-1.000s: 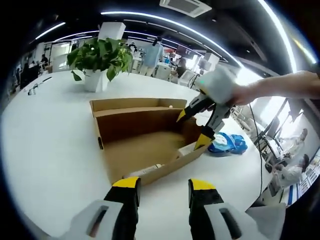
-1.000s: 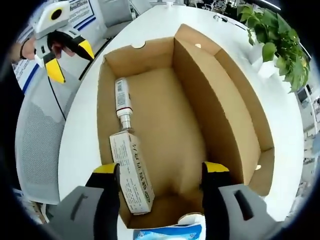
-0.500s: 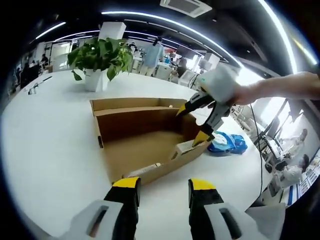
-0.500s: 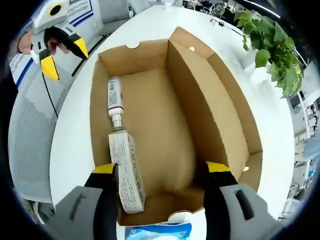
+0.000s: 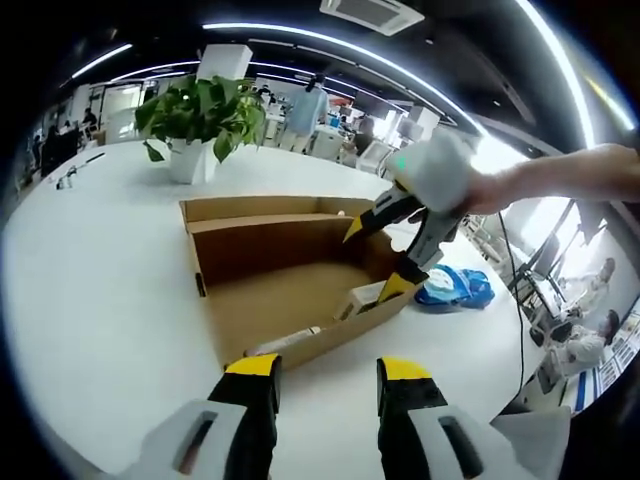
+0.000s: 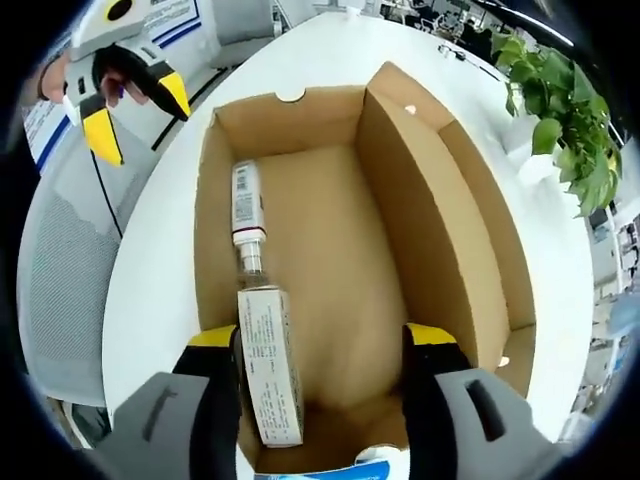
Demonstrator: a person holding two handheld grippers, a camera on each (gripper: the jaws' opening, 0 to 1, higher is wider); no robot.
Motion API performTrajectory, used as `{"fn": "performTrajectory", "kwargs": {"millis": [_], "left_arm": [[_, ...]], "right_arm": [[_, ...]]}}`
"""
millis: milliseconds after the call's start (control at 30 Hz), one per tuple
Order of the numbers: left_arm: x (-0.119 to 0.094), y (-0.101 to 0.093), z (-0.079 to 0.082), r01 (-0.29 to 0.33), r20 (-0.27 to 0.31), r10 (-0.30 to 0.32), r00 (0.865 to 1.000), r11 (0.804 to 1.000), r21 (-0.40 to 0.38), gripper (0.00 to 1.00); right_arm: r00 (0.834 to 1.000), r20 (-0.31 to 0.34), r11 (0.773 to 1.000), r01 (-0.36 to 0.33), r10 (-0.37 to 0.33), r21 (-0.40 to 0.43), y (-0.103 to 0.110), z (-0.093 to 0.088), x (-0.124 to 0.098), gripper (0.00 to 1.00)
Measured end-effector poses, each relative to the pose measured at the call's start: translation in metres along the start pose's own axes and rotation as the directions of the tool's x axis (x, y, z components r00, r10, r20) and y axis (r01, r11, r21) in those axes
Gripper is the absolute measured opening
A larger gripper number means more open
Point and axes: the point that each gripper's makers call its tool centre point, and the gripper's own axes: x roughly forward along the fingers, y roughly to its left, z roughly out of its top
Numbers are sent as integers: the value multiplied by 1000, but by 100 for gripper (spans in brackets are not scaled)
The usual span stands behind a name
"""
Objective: Operate the shoe box by opening the lid, removing the specified soft item, and placing it in the target area until the item is outside and the box remains undamaged.
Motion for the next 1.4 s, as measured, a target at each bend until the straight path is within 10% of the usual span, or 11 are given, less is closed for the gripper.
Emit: {"fn": "performTrajectory", "kwargs": {"millis": [300, 467, 1400], "left_arm": [[-1, 2, 0, -4, 0, 4, 1000, 1000, -2, 38], [1, -2, -2, 2, -5, -2, 1000, 1000, -5, 38], [-8, -8, 6, 7, 16, -7, 1000, 1000, 1, 38]], "right_arm": [[999, -35, 999, 26, -25, 24, 2, -9, 11, 46], [999, -49, 997, 13, -9, 81, 19, -23, 24, 19], [995, 41, 983, 88, -95, 163, 7, -3, -15, 18]]}}
